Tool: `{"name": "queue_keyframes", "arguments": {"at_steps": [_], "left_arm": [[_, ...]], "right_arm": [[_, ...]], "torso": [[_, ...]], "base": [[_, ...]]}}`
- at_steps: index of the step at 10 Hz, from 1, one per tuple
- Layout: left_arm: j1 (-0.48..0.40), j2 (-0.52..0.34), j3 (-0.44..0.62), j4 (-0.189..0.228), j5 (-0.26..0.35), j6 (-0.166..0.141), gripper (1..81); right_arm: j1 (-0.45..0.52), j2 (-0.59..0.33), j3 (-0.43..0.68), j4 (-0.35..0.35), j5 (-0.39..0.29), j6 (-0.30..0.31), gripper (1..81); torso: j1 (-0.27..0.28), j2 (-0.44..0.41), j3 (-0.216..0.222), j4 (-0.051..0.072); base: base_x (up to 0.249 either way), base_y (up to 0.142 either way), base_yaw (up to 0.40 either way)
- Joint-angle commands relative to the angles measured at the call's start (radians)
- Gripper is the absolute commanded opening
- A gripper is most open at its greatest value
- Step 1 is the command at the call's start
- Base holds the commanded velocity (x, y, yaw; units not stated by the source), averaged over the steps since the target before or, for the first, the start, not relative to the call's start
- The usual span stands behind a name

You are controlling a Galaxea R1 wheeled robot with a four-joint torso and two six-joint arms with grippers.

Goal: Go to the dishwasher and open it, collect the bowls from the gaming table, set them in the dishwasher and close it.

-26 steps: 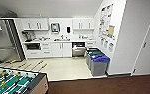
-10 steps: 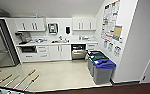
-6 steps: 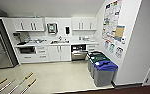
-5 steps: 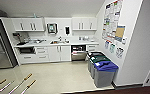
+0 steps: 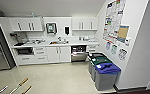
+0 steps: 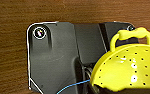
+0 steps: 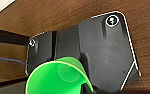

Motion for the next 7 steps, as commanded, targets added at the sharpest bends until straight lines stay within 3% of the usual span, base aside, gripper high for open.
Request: {"name": "queue_keyframes", "arguments": {"at_steps": [1, 7], "left_arm": [[-0.045, -0.002, 0.004, -0.013, 0.050, 0.002, 1.0], [-0.045, -0.004, 0.004, -0.012, 0.048, 0.002, 1.0]], "right_arm": [[0.032, -0.013, -0.007, -0.008, -0.025, -0.002, 1.0], [0.029, -0.012, -0.007, -0.007, -0.025, -0.002, 1.0]], "torso": [[0.000, 0.000, 0.000, 0.000], [-0.001, 0.000, 0.000, 0.000]], "base": [[0.191, 0.000, 0.000], [0.191, 0.000, 0.000]]}}
